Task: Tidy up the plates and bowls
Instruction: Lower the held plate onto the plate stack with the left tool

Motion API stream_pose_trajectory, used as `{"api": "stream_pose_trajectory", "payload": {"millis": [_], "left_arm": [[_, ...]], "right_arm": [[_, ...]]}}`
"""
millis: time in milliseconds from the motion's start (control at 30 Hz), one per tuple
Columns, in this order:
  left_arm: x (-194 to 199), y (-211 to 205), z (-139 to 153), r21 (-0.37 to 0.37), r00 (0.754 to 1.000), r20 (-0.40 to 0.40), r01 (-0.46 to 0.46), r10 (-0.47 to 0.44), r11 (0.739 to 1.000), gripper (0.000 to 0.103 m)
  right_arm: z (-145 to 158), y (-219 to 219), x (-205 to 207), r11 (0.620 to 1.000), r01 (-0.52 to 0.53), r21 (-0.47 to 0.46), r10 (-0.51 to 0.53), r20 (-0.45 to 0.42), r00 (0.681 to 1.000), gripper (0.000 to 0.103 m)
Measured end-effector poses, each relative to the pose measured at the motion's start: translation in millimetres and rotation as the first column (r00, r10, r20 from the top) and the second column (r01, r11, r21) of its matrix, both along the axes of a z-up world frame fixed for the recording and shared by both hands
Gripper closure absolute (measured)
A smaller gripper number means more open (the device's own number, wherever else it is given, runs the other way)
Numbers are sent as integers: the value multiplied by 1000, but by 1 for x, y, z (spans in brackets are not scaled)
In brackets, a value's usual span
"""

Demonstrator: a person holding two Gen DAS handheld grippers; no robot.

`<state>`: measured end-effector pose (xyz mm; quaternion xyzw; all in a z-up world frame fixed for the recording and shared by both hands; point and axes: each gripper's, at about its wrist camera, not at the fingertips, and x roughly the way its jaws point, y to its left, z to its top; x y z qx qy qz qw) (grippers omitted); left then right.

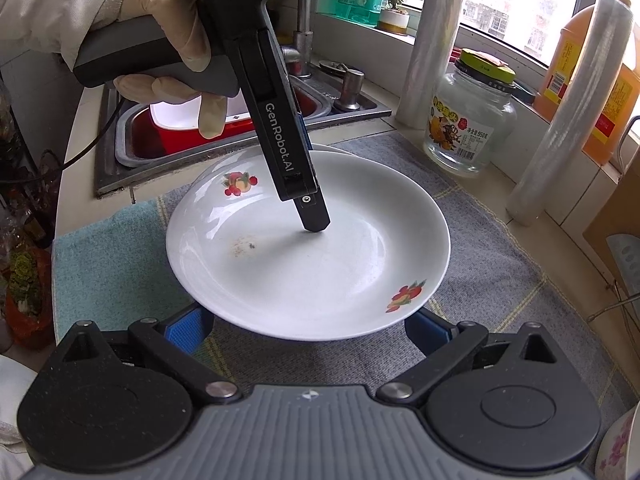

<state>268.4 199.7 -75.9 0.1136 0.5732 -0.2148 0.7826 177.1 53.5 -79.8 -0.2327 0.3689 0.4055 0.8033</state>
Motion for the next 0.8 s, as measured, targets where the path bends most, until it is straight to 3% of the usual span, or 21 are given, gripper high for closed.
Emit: {"api": "stream_pose_trajectory", "payload": {"millis": [233, 800], "left_arm": [[-2, -14, 2, 71, 998, 49, 27, -30, 997, 25], [1, -10, 4, 21, 998, 55, -15, 14, 1000, 19]], "right_arm": [[3, -2, 0, 1000, 7, 16, -7, -7, 1000, 0], [5, -5, -1, 1000, 3, 28, -3, -7, 1000, 2]]}}
